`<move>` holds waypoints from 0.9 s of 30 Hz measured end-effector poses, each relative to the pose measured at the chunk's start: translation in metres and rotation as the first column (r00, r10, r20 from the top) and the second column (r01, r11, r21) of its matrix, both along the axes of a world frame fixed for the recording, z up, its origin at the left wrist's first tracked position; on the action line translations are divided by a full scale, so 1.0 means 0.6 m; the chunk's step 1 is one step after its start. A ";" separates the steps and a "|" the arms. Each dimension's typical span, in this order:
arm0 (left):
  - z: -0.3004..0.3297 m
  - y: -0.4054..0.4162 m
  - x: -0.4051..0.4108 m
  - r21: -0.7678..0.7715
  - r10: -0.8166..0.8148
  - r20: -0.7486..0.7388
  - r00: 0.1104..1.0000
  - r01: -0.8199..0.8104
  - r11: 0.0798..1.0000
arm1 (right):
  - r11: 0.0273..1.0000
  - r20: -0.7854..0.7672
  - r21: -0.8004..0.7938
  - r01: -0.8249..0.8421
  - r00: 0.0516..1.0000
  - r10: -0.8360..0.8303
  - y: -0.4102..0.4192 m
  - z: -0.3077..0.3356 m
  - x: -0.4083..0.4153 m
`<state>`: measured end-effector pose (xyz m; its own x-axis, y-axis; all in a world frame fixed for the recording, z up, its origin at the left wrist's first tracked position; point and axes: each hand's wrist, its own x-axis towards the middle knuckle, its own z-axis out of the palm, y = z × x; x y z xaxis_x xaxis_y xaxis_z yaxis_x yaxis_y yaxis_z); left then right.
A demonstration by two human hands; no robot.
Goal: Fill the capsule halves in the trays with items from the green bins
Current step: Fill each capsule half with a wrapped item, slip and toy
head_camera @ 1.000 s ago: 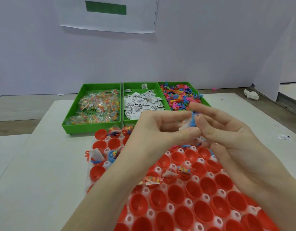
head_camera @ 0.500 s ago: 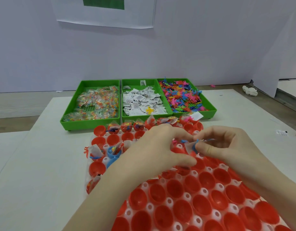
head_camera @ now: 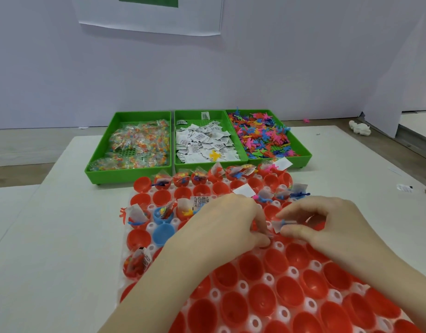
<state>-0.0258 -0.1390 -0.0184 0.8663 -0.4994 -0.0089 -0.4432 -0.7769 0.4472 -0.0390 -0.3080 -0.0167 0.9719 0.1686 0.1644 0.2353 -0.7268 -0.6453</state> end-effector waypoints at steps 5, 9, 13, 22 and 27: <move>-0.005 -0.001 0.003 -0.022 -0.002 0.015 1.000 0.002 1.000 | 0.993 -0.020 -0.111 -0.034 0.999 0.032 -0.007 -0.003 0.007; -0.007 -0.001 0.003 -0.034 -0.009 0.000 1.000 0.009 0.999 | 0.965 -0.079 -0.238 -0.111 0.992 0.095 -0.005 0.003 0.028; -0.007 -0.001 0.003 -0.039 -0.008 -0.019 1.000 0.008 0.999 | 0.847 -0.102 -0.474 -0.241 0.970 0.219 -0.003 0.009 0.041; -0.006 0.000 0.002 -0.018 -0.022 -0.048 0.999 0.021 1.000 | 0.620 -0.061 -0.729 -0.292 0.929 0.366 0.008 0.006 0.027; 0.004 0.003 -0.001 0.027 -0.016 -0.050 0.999 0.017 0.999 | 0.760 -0.124 -0.545 -0.355 0.930 0.345 0.006 0.028 0.045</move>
